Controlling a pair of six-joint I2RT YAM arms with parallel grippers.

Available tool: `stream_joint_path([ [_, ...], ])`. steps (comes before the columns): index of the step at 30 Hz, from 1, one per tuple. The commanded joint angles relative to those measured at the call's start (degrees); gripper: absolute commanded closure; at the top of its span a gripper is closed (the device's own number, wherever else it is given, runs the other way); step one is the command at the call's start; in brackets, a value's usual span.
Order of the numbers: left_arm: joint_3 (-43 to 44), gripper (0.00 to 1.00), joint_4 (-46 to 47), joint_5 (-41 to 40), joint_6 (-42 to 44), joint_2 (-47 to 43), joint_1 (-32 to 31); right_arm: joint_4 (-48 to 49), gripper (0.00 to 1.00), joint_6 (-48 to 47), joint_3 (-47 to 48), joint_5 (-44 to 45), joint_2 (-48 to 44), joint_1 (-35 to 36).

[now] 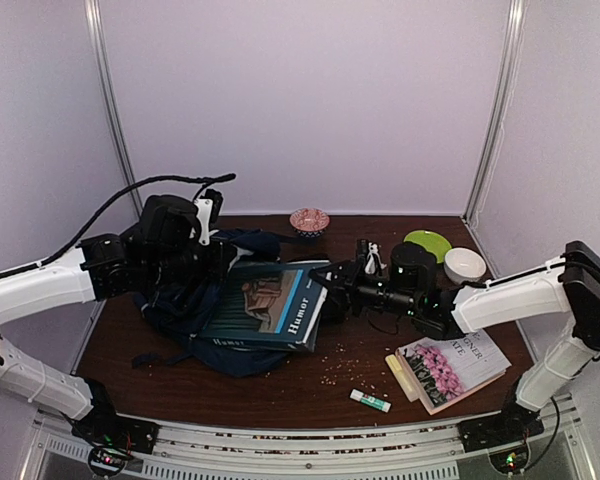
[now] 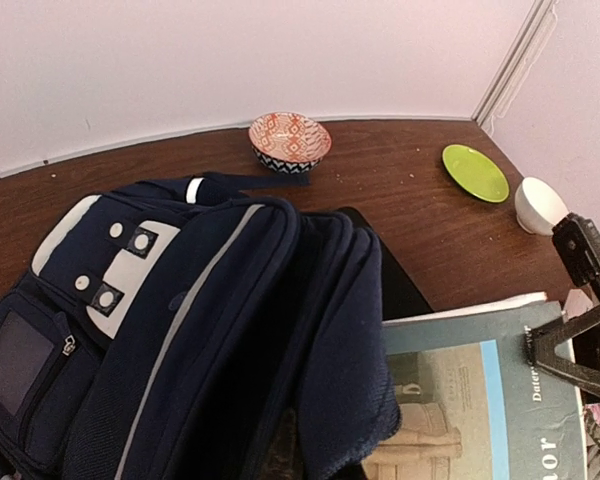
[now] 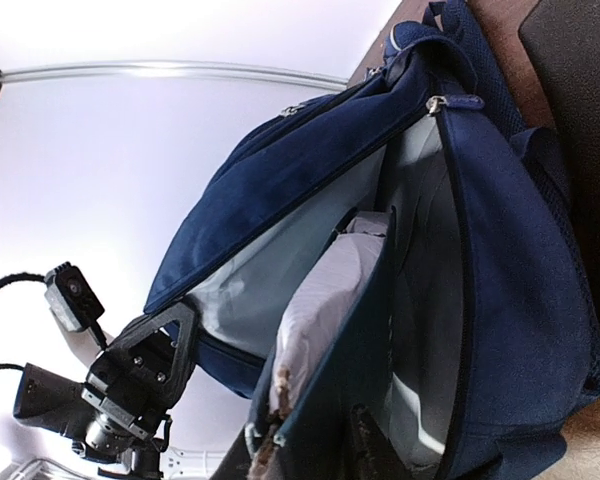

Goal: Pack the student bag
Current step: Place the book in the student bag.

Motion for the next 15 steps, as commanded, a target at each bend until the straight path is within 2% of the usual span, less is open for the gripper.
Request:
stream_joint_path([
  [1, 3.58, 1.00, 4.91, -3.11, -1.55, -4.02, -0.49, 13.86, 0.78, 7.36, -2.56, 13.06, 1.63, 2.47],
  [8, 3.71, 1.00, 4.19, -4.28, -0.92, -5.36, -1.60, 24.99, 0.80, 10.30, -6.18, 25.67, 4.31, 5.75],
  [12, 4.17, 1.00, 3.45, -3.69, -0.61, -5.47, -2.42, 31.01, 0.80, 12.19, -4.11, 27.51, 9.35, 6.50],
  [15, 4.55, 1.00, 3.38, -2.30, -0.39, -5.84, -2.81, 28.98, 0.81, 12.70, -0.56, 26.59, 12.10, 6.91],
])
